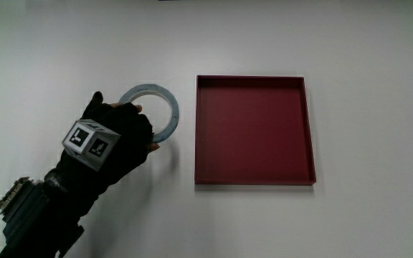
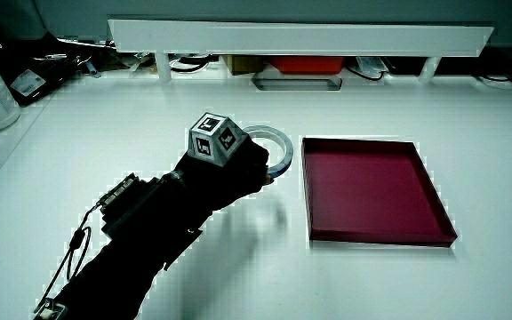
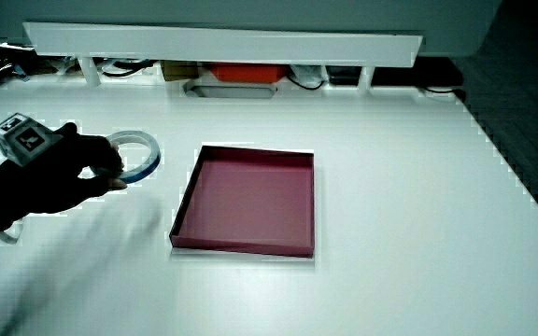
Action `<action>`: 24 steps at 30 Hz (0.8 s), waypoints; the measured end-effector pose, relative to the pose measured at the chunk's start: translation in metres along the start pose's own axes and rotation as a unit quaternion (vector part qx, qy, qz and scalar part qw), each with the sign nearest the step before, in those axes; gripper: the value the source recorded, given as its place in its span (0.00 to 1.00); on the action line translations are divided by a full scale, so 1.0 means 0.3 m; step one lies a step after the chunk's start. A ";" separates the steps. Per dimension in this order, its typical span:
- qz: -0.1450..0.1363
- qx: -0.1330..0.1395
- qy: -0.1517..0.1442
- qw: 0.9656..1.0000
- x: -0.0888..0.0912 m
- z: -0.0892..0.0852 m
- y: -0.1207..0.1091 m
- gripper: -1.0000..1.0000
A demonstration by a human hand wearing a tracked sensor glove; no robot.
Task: Place blue tape
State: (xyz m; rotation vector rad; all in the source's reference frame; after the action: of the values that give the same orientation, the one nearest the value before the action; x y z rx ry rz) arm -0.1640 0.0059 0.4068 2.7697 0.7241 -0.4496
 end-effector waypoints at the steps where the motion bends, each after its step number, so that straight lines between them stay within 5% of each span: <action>1: 0.001 0.006 -0.006 1.000 -0.015 -0.012 -0.008 0.50; 3: -0.003 -0.003 0.019 1.000 -0.020 0.006 -0.019 0.50; 5: 0.010 0.007 -0.008 1.000 -0.070 -0.036 -0.037 0.50; 6: 0.021 -0.007 0.016 1.000 -0.063 -0.014 -0.041 0.50; 10: 0.052 -0.018 0.001 0.998 -0.133 -0.073 -0.065 0.50; 24: 0.069 -0.025 -0.007 0.997 -0.232 -0.189 -0.085 0.50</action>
State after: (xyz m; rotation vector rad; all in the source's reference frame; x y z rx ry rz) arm -0.2216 0.0148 0.4797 2.7453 0.5282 -0.4156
